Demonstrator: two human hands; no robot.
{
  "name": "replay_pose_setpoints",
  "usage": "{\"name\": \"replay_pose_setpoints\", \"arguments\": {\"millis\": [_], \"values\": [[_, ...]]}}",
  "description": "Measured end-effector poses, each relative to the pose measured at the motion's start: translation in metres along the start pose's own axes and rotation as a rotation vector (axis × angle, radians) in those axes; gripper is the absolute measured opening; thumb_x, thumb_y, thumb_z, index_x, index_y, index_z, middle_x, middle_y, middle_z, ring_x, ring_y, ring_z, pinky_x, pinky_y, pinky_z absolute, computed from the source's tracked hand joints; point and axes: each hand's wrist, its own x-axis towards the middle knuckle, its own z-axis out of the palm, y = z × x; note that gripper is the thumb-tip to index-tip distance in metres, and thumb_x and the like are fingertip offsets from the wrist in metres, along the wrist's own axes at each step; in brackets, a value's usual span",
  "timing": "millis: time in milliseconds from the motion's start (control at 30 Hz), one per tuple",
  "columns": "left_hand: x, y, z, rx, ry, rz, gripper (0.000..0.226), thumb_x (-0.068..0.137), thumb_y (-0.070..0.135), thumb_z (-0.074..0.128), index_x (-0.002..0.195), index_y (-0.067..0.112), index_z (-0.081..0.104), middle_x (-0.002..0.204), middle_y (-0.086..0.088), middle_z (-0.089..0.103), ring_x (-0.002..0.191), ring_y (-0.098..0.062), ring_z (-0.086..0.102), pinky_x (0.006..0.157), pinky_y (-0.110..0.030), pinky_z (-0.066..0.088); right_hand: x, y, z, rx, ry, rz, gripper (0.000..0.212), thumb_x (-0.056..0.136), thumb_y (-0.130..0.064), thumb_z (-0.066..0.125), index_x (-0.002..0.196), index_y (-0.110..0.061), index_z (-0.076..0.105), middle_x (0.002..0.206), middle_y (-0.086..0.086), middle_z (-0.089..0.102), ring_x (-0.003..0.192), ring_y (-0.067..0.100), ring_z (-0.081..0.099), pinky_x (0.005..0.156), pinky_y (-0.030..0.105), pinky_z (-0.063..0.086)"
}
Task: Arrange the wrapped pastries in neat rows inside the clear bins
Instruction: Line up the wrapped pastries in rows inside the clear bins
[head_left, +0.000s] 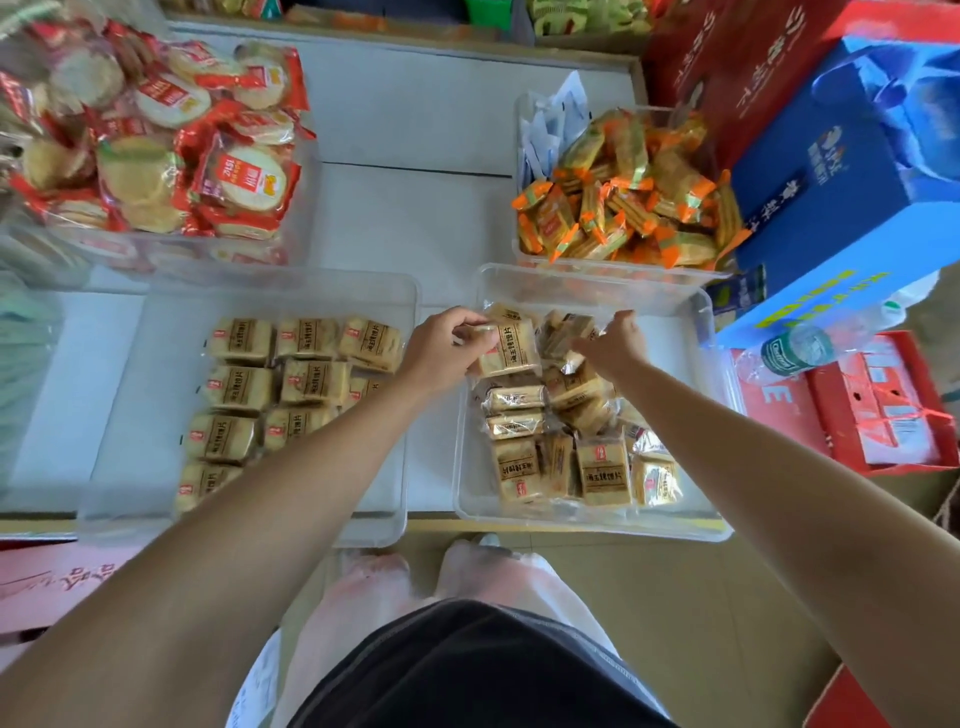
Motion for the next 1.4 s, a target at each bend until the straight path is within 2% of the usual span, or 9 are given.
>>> {"name": "replay_pose_setpoints", "arguments": {"millis": [133, 200, 367, 500, 767, 1000, 1100, 1267, 1400], "values": [[0.002, 0.0, 0.0, 0.004, -0.002, -0.012, 0.025, 0.09, 0.029, 0.067, 0.11, 0.013, 0.066, 0.093, 0.0, 0.071, 0.063, -0.018, 0.069, 0.071, -0.033, 0.058, -0.006, -0.001, -0.009, 0.106, -0.013, -0.08, 0.039, 0.079, -0.035, 0.07, 0.106, -0.013, 0.055, 0.084, 0.0, 0.055, 0.078, 0.021, 0.056, 0.063, 0.031, 0.048], [0.005, -0.002, 0.0, 0.012, 0.015, -0.029, 0.025, 0.089, 0.03, 0.067, 0.107, 0.013, 0.067, 0.091, 0.001, 0.072, 0.058, -0.013, 0.066, 0.068, -0.029, 0.057, -0.017, -0.004, -0.016, 0.205, 0.002, -0.204, 0.026, 0.078, -0.03, 0.071, 0.098, -0.021, 0.056, 0.079, -0.008, 0.056, 0.073, 0.013, 0.054, 0.063, 0.025, 0.045], [0.008, 0.003, 0.0, -0.046, -0.002, -0.064, 0.022, 0.09, 0.027, 0.067, 0.103, 0.01, 0.069, 0.074, 0.001, 0.069, 0.057, -0.011, 0.062, 0.067, -0.028, 0.055, -0.054, -0.017, -0.023, 0.327, -0.078, -0.538, 0.036, 0.07, -0.021, 0.073, 0.098, -0.029, 0.051, 0.093, -0.013, 0.056, 0.081, 0.007, 0.055, 0.068, 0.023, 0.049], [0.003, 0.001, -0.001, -0.102, 0.002, -0.101, 0.022, 0.091, 0.03, 0.066, 0.098, 0.01, 0.069, 0.069, -0.003, 0.065, 0.056, -0.017, 0.06, 0.066, -0.032, 0.053, -0.069, -0.021, -0.014, 0.166, -0.099, -0.695, 0.034, 0.074, -0.014, 0.069, 0.098, -0.035, 0.058, 0.11, -0.013, 0.059, 0.101, 0.011, 0.054, 0.085, 0.03, 0.046], [-0.021, -0.004, -0.004, -0.22, 0.04, -0.152, 0.017, 0.096, 0.024, 0.058, 0.103, 0.009, 0.063, 0.074, -0.001, 0.06, 0.051, -0.012, 0.05, 0.052, -0.024, 0.041, -0.086, -0.021, -0.015, 0.302, -0.217, -0.644, 0.057, 0.069, -0.009, 0.078, 0.113, -0.033, 0.053, 0.111, -0.018, 0.056, 0.111, 0.008, 0.053, 0.093, 0.036, 0.047], [-0.033, -0.007, -0.017, -0.264, 0.019, -0.15, 0.01, 0.095, 0.024, 0.056, 0.093, 0.016, 0.063, 0.066, -0.003, 0.059, 0.049, -0.014, 0.05, 0.049, -0.023, 0.041, -0.095, -0.032, -0.007, 0.153, -0.262, -0.684, 0.064, 0.069, -0.03, 0.08, 0.124, -0.039, 0.048, 0.119, -0.007, 0.055, 0.109, 0.016, 0.054, 0.092, 0.035, 0.047], [-0.037, -0.01, -0.025, -0.246, -0.014, -0.153, 0.011, 0.094, 0.024, 0.059, 0.086, 0.017, 0.062, 0.058, -0.003, 0.056, 0.047, -0.014, 0.048, 0.052, -0.023, 0.041, -0.102, -0.043, 0.004, 0.14, -0.279, -0.614, 0.066, 0.073, -0.039, 0.077, 0.13, -0.037, 0.045, 0.114, -0.002, 0.059, 0.102, 0.017, 0.057, 0.085, 0.029, 0.046], [-0.041, -0.024, -0.048, -0.278, 0.001, -0.224, 0.014, 0.091, 0.014, 0.057, 0.097, 0.006, 0.067, 0.076, -0.019, 0.058, 0.05, -0.02, 0.048, 0.056, -0.028, 0.042, -0.113, -0.072, 0.018, 0.077, -0.233, -0.508, 0.062, 0.08, -0.05, 0.066, 0.135, -0.035, 0.042, 0.112, 0.0, 0.053, 0.094, 0.018, 0.055, 0.075, 0.029, 0.045], [-0.044, -0.035, -0.079, -0.341, -0.083, -0.225, 0.014, 0.091, 0.013, 0.061, 0.102, 0.005, 0.065, 0.087, -0.021, 0.062, 0.066, -0.025, 0.055, 0.061, -0.031, 0.048, -0.129, -0.096, 0.033, 0.117, -0.287, -0.386, 0.035, 0.084, -0.053, 0.059, 0.112, -0.033, 0.054, 0.112, 0.007, 0.057, 0.064, 0.021, 0.064, 0.047, 0.032, 0.051]]}}
